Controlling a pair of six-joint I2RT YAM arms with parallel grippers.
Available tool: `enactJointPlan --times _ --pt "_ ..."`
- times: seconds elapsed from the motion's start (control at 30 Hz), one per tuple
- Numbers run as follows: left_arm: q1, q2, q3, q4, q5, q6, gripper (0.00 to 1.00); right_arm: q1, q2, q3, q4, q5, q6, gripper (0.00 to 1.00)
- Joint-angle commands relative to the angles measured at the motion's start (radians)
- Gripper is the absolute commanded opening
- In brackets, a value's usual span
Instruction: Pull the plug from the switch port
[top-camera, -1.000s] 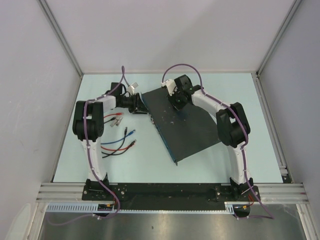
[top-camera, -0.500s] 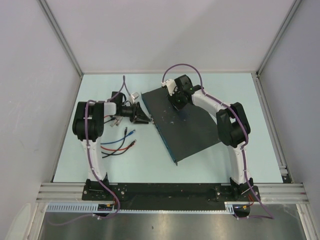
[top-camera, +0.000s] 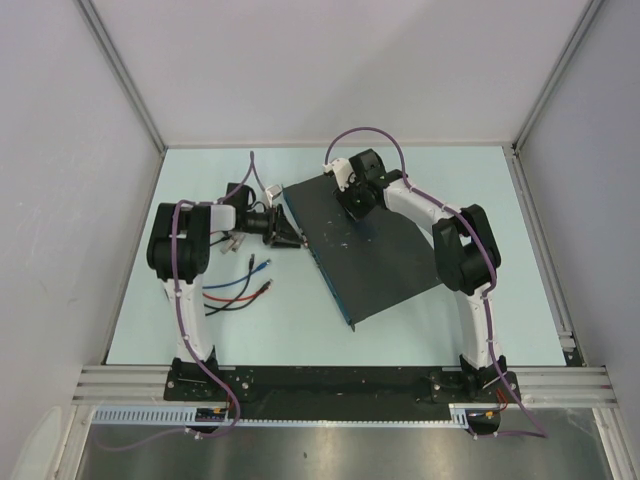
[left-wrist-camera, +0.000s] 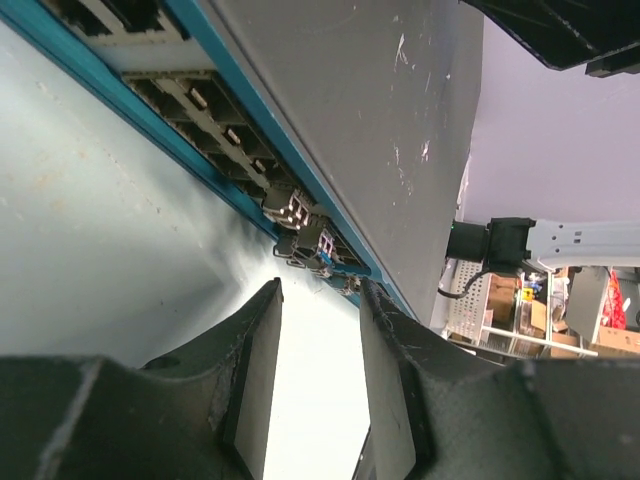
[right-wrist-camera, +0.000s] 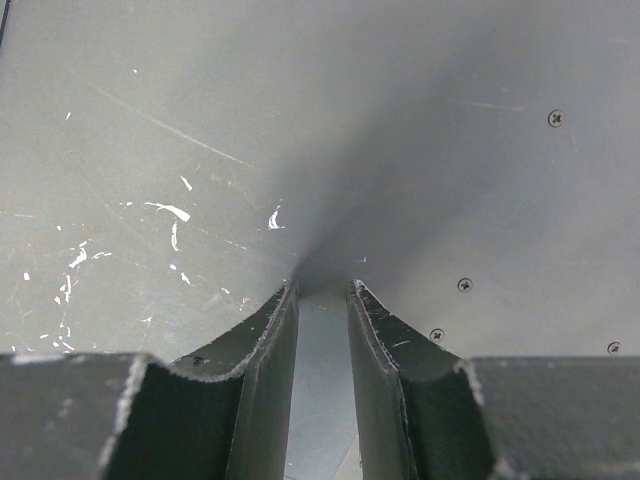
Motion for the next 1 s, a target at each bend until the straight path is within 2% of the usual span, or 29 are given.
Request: enactJointPlan --times 0.0,0.6,0.8,0.83,0.87,0.97 --pt "-0.017 0.014 0.050 0.021 0.016 -0.007 0.42 0.006 0.132 -0.066 -0.092 0.033 -0.007 0.32" --pt "-0.038 0.063 0.126 -0.019 -0.034 -0.035 0.41 0.007 0.133 -0.065 -0.094 0.031 -0.008 0.33" --pt "-0.032 -0.009 0.126 -0.158 -0.211 0.029 0.39 0.006 0.133 -0.066 -0.092 0.033 -0.007 0.33" --pt "-0.028 -0.020 0.122 -0.209 -0.250 0.035 0.39 0.006 0.135 -0.065 -0.094 0.033 -0.007 0.33" --pt "-0.025 -0.032 0.113 -0.232 -0.349 0.042 0.39 0.006 0.136 -0.063 -0.094 0.033 -0.007 0.33" --pt "0.014 -0.083 0.073 -0.257 -0.393 0.060 0.39 0.004 0.133 -0.063 -0.094 0.031 -0.007 0.33"
